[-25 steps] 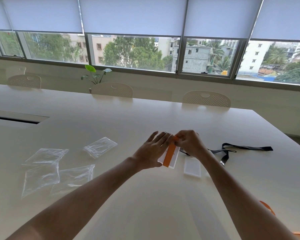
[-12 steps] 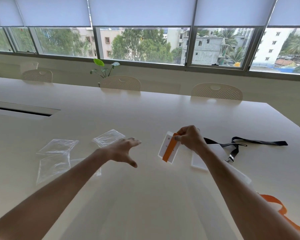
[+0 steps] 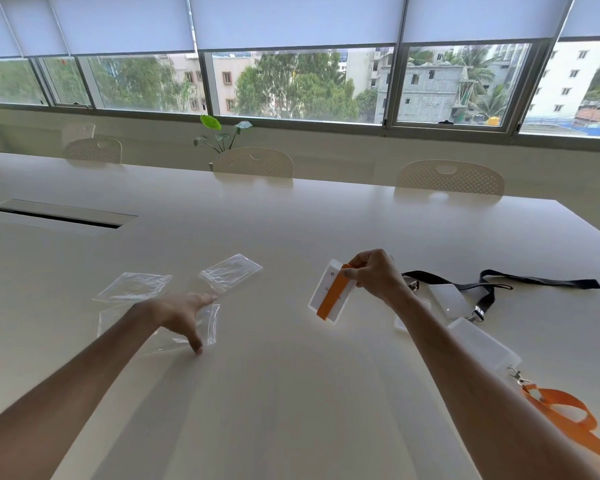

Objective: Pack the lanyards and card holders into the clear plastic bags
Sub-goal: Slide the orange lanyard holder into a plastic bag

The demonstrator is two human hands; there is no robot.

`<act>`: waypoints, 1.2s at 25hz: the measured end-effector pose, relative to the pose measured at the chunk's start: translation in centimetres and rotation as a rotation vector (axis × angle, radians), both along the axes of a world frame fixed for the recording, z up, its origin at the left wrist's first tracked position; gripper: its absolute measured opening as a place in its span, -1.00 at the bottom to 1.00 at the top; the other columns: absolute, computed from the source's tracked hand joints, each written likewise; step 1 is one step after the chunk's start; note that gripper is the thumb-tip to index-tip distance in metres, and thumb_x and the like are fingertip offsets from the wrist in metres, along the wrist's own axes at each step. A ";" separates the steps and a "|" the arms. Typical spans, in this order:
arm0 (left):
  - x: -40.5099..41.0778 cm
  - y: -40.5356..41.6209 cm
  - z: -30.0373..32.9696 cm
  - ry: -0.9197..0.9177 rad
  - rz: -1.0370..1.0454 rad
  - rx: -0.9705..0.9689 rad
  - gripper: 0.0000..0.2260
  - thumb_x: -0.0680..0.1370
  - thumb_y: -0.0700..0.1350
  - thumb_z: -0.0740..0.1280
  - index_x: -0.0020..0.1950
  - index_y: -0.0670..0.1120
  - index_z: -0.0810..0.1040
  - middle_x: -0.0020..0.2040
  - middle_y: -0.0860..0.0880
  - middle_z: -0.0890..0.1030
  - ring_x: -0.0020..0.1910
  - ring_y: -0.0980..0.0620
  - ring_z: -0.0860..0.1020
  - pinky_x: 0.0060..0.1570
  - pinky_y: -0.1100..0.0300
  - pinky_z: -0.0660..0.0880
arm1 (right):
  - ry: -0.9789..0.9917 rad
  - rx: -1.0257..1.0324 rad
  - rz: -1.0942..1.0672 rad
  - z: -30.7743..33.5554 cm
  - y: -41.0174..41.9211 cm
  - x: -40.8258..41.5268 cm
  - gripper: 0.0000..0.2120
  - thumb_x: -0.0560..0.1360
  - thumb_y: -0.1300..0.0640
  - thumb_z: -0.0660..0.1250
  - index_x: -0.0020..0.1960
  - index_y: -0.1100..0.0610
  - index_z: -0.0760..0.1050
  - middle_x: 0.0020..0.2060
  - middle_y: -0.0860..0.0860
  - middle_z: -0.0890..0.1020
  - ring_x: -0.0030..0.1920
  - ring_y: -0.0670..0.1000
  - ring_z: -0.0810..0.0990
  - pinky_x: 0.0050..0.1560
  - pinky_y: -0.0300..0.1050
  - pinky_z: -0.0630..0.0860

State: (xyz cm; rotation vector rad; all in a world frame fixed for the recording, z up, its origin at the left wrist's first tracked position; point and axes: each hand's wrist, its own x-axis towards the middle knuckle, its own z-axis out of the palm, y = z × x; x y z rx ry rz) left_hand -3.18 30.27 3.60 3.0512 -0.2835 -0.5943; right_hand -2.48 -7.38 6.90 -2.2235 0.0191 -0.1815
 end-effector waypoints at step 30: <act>1.3 -10.2 1.1 -0.454 -0.238 -0.518 -0.12 0.20 0.19 0.56 0.43 -0.09 0.36 0.40 -0.01 0.43 0.36 0.07 0.39 0.30 0.31 0.21 | -0.093 0.386 -0.240 1.2 -1.9 -1.2 -0.88 0.34 0.13 0.50 -0.33 0.12 0.60 -0.34 0.11 0.69 -0.35 0.07 0.69 -0.26 -0.08 0.67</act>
